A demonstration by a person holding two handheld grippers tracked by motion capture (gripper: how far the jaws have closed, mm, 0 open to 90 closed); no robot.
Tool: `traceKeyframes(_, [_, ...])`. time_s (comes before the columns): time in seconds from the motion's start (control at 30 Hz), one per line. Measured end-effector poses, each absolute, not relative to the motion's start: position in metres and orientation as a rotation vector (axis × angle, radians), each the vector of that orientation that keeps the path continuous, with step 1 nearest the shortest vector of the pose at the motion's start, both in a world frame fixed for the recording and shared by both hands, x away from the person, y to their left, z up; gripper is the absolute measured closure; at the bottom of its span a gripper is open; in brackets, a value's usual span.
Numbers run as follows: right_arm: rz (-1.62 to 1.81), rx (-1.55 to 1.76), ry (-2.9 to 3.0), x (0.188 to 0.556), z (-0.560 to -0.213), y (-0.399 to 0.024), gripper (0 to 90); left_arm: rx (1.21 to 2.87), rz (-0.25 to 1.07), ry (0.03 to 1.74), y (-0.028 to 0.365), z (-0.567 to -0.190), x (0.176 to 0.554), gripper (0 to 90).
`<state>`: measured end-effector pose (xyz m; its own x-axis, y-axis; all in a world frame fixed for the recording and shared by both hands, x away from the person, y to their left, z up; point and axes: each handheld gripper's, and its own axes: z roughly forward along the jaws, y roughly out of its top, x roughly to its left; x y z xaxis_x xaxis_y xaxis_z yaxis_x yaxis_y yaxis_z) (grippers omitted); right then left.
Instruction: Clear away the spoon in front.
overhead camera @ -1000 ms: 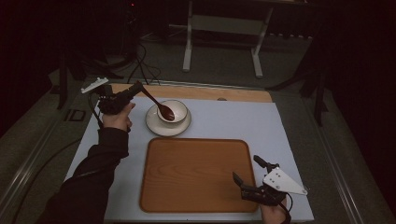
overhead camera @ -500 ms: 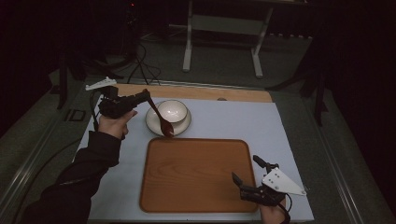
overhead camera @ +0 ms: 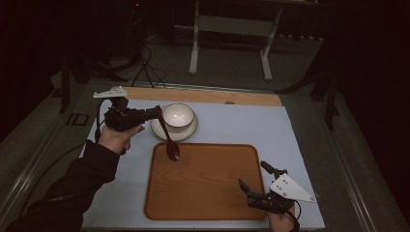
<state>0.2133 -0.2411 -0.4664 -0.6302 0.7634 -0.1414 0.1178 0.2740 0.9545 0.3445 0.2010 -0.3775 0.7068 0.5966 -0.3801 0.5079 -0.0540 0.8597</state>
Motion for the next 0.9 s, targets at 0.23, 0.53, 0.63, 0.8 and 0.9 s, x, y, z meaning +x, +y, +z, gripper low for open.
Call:
traceKeyframes(0.23, [1.382, 0.792, 1.945, 0.213, -0.466, -0.241, 11.7, 1.782, 0.01, 0.883, 0.191, -0.384, 0.34, 84.1])
traceKeyframes(0.53, [1.384, 0.795, 1.947, 0.214, -0.466, -0.242, 11.7, 1.892, -0.077, 0.871, 0.175, -0.404, 0.334, 84.1])
traceKeyframes(0.63, [1.383, 0.798, 1.948, 0.214, -0.467, -0.242, 11.7, 1.91, -0.113, 0.884, 0.172, -0.414, 0.333, 84.1])
traceKeyframes(0.8, [1.378, 0.799, 1.955, 0.215, -0.467, -0.241, 11.8, 1.926, -0.176, 0.908, 0.167, -0.432, 0.33, 84.1])
traceKeyframes(0.9, [1.378, 0.799, 1.959, 0.215, -0.468, -0.241, 11.7, 1.929, -0.208, 0.91, 0.164, -0.442, 0.329, 84.0])
